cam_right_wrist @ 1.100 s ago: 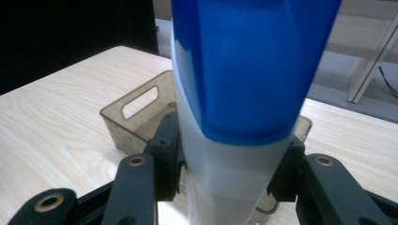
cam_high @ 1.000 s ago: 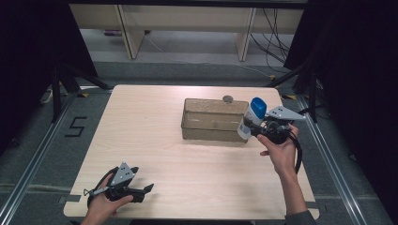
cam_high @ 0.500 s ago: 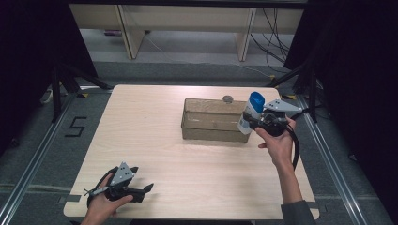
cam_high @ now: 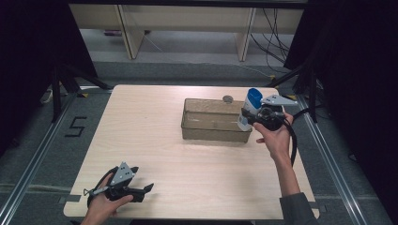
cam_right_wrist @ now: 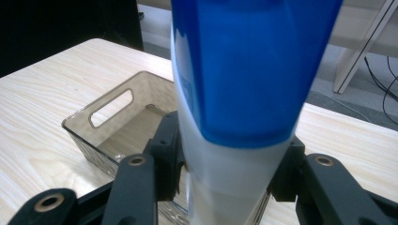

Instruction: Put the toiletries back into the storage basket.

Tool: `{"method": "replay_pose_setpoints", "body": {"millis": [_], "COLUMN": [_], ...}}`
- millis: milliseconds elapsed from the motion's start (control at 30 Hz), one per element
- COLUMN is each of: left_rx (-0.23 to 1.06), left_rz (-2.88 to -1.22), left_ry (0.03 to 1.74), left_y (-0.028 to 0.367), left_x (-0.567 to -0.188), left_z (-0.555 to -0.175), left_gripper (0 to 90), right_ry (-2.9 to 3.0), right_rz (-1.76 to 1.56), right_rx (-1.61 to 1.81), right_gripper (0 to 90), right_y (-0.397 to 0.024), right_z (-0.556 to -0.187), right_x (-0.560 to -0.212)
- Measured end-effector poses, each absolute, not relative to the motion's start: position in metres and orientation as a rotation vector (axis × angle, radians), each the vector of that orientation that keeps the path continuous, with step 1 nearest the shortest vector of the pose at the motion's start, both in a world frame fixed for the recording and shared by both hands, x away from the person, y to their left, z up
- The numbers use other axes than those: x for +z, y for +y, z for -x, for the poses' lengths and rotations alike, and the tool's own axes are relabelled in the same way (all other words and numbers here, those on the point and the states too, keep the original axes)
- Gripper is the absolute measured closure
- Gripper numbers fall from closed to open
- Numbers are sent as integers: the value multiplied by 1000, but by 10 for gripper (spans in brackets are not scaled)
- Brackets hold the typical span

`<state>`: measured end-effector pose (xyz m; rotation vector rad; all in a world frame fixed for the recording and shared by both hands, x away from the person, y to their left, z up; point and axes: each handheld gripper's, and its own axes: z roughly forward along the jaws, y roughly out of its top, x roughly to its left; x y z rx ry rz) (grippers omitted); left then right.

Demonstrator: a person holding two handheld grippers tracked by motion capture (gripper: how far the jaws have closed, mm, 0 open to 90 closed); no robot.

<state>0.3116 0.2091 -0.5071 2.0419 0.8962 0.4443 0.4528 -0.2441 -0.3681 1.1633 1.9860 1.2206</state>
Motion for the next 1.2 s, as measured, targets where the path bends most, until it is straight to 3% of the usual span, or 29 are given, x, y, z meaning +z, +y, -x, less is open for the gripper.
{"method": "replay_pose_setpoints", "body": {"millis": [1200], "left_rx": [435], "left_rz": [-2036], "left_ry": [893], "left_y": [209], "left_x": [-507], "left_z": [-312], "left_gripper": [150], "right_ry": [2009], "right_rz": [-1220], "right_rx": [1136], "right_gripper": [563], "right_y": [-235], "right_z": [-490], "right_x": [-399]}}
